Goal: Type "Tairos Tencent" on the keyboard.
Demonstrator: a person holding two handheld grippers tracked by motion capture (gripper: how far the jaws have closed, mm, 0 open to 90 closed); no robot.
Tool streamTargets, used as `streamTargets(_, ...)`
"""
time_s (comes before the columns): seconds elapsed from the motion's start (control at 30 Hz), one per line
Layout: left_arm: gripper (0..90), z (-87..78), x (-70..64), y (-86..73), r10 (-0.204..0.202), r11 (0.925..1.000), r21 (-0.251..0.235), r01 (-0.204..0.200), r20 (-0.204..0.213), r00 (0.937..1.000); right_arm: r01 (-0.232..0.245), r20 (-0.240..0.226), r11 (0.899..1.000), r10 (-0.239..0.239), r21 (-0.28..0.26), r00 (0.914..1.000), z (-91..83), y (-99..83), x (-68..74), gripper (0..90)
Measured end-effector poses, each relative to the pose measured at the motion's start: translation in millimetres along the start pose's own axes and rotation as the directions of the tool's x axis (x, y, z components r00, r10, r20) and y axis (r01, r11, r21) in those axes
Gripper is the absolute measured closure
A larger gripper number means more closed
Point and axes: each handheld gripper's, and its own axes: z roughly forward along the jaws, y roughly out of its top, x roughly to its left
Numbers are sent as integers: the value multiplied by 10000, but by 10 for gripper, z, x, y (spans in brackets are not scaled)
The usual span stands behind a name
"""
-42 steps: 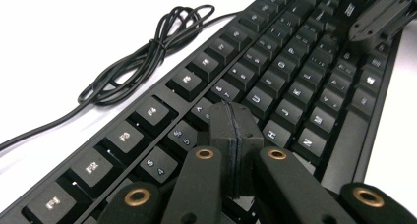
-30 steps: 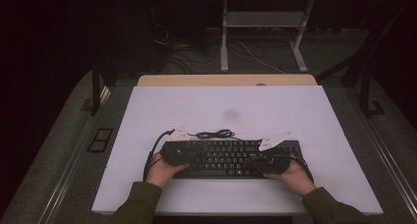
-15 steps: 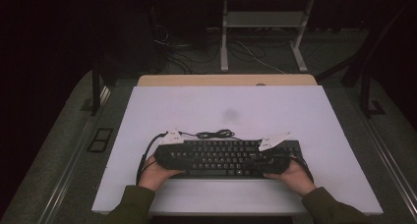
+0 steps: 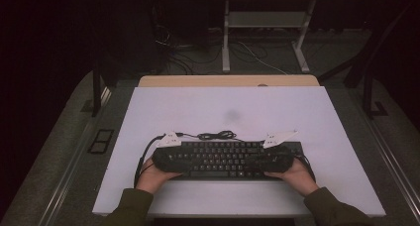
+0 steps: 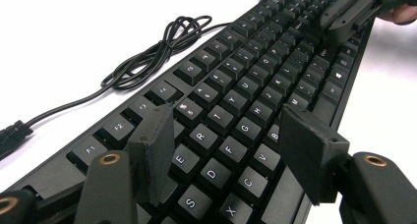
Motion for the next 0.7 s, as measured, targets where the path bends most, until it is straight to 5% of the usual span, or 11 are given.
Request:
streamTargets(0.37,379,-15,13,-17,-40,10000,-49,39,-229,9997,-487,-207,9959,473,-757,9987,69,112,-54,505)
streamTargets(0.7,534,-53,49,-14,-119,9998,-169,110,-521,9986,-592,-217,9907,570,-1225,9981,188,252,-50,378)
